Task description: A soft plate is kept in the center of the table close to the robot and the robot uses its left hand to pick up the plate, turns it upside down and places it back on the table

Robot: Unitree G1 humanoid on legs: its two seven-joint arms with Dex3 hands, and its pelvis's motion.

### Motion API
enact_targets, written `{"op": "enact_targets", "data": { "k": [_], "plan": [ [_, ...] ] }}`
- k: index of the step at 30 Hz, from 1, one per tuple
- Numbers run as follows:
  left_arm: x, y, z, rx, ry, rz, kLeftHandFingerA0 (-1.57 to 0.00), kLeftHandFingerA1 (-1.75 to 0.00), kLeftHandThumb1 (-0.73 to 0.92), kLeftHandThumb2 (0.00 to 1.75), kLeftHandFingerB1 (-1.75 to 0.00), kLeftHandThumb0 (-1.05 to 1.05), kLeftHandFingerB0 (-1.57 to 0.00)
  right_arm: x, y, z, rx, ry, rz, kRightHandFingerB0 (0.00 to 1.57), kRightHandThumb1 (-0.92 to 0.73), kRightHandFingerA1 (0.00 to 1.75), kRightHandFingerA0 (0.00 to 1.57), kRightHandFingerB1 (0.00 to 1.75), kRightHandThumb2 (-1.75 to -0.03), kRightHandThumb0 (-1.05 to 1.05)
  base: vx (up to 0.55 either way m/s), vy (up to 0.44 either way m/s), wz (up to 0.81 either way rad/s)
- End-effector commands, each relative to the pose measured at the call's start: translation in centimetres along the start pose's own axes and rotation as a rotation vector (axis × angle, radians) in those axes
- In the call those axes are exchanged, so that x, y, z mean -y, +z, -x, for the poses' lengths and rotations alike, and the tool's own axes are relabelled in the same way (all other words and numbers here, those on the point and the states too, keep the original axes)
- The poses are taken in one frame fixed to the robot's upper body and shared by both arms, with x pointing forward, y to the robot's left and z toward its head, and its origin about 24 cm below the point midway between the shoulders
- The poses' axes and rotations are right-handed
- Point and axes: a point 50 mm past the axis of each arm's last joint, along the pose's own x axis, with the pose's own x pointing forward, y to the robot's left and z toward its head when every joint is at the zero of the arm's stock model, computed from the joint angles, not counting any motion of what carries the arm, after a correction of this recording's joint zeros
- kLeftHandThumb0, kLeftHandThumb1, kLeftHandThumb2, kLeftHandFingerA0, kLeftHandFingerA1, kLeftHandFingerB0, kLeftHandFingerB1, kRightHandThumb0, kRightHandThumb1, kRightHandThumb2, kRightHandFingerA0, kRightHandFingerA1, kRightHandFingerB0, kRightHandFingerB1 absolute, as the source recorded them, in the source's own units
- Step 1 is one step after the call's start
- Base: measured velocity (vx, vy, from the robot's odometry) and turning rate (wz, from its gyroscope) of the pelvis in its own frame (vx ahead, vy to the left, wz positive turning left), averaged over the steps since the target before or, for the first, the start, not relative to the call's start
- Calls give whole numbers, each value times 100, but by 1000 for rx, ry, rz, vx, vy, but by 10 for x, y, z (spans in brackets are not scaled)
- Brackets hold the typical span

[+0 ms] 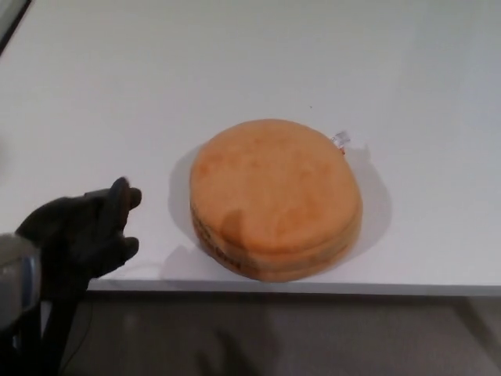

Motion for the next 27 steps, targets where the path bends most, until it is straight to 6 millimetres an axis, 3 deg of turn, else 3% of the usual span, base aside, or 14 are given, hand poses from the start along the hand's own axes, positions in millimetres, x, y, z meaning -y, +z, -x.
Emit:
{"op": "enact_targets", "data": {
  "k": [1, 5, 6, 7, 8, 14, 15, 16, 17, 18, 19, 21, 22, 27],
  "plan": [
    [-2, -9, 18, 268, 97, -200, 0, -21, 78, 120, -12, -89, 0, 4, 1, 0, -5, -13, 1, 27, -75, 59, 52, 47, -107, -81, 0, 0, 0],
    [1, -23, 26, 350, 145, -236, 0, -26, 74, 115, -18, -82, 0, 3, 0, 1, -7, -15, 5, 30, -74, 59, 52, 48, -108, -79, 0, 0, 0],
    [2, -30, 30, 374, 154, -252, -1, -26, 75, 118, -20, -80, -2, 2, -1, 1, -9, -8, -1, 36, -87, 48, 59, 34, -67, -76, 0, 0, 0],
    [2, -36, 31, 400, 159, -254, 0, -27, 92, 74, -22, -88, 0, 2, -1, 1, -10, -7, 3, 36, -87, 48, 59, 33, -67, -76, 0, 0, 0],
    [1, -42, 33, 419, 162, -240, -2, -25, 74, 117, -21, -80, -4, 2, -1, 2, -13, -8, 7, 37, -88, 48, 58, 33, -67, -75, 0, 0, 0],
    [0, -72, 48, 497, 186, -190, -5, -20, 75, 116, -18, -92, -13, 4, 2, -1, 0, -9, 23, 40, -87, 47, 57, 33, -67, -76, 0, 0, 0],
    [0, -74, 49, 500, 187, -186, -7, -22, 74, 117, -19, -93, -13, 4, 2, -1, 2, -8, 25, 32, -72, 59, 50, 49, -107, -76, 0, 0, 0],
    [0, -77, 51, 503, 188, -181, -7, -22, 74, 117, -19, -93, -13, 4, 2, -1, 6, -6, 27, 32, -72, 59, 50, 49, -107, -76, 0, 0, 0],
    [-1, -81, 55, 503, 195, -172, -7, -26, 73, 116, -22, -93, -13, 5, 1, -1, 8, -5, 18, 39, -87, 45, 55, 33, -67, -76, 0, 0, 0],
    [-1, -84, 57, 504, 196, -167, -6, -30, 70, 114, -23, -90, -11, 5, 0, 0, 8, -6, 14, 33, -73, 57, 48, 48, -107, -79, 0, 0, 0],
    [-1, -86, 58, 504, 196, -162, -6, -30, 70, 114, -23, -90, -11, 4, -1, 1, 8, -8, 11, 33, -73, 57, 48, 48, -107, -79, 0, 0, 0],
    [-4, -101, 69, 494, 216, -111, -6, -37, 72, 114, -27, -88, -10, 2, -3, 5, 3, -4, 4, 37, -87, 45, 48, 33, -67, -76, 0, 0, 0],
    [-6, -109, 74, 485, 230, -95, -10, -32, 92, 71, -23, -90, -9, 1, -4, 6, 1, -1, -2, 37, -87, 44, 46, 33, -67, -76, 0, 0, 0],
    [-15, -142, 86, 429, 296, -2, 0, -37, 76, 116, -31, -89, -15, -2, -7, 9, -5, -11, 0, 37, -88, 43, 45, 32, -67, -76, 0, 0, 0]
  ]
}}
